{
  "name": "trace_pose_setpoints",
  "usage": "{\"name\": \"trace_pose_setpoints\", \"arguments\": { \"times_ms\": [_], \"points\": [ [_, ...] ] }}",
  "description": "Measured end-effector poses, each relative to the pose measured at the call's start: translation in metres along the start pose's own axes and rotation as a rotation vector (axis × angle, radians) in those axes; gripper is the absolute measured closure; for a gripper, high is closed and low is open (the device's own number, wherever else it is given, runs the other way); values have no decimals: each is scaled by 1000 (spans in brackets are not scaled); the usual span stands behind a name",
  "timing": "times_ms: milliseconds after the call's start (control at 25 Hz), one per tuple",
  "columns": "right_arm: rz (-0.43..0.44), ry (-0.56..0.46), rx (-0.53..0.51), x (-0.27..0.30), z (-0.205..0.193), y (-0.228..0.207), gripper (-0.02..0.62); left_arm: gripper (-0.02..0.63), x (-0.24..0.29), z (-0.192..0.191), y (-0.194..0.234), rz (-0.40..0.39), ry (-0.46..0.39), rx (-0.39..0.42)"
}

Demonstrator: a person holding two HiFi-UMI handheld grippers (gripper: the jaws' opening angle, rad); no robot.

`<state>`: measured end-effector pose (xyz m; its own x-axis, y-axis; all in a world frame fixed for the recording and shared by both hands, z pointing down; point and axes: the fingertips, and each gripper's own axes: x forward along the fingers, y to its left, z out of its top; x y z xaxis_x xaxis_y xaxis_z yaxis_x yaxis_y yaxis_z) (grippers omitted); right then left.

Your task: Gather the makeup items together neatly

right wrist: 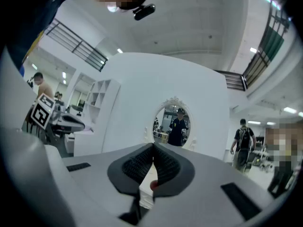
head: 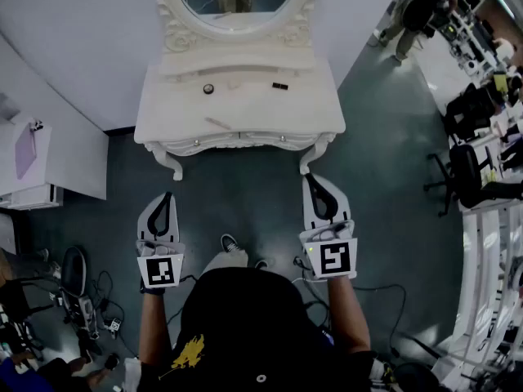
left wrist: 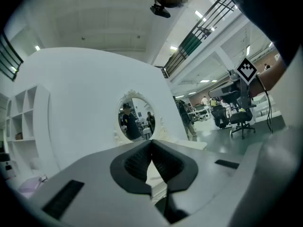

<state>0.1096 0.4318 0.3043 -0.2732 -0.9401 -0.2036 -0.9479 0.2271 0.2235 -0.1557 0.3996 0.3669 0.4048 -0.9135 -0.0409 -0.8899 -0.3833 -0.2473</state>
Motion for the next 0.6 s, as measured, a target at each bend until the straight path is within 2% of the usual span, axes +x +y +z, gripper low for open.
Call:
{"name": "trace_pose_setpoints", "arguments": {
  "times_ms": [80, 160, 240, 320, 440, 600],
  "points": [
    [-43, 89, -36, -41, 8, 6, 583, 592, -37, -3, -12, -38, 82, -3],
    [-65, 132, -30, -73, 17, 1, 583, 592, -55, 3, -34, -113, 118, -10],
    [-49, 140, -66, -96, 24, -4, 581, 592, -57, 16, -56, -177, 113, 17],
    [-27, 139, -116, -117, 24, 0, 581, 592, -64, 31, -65, -195, 98, 25],
    [-51, 147, 1, -145, 15, 8, 581, 592, -85, 46, -75, -193, 79, -24],
    [-48, 245, 28, -170, -11, 14, 580, 592, -119, 48, -97, -217, 25, -61]
  ]
}}
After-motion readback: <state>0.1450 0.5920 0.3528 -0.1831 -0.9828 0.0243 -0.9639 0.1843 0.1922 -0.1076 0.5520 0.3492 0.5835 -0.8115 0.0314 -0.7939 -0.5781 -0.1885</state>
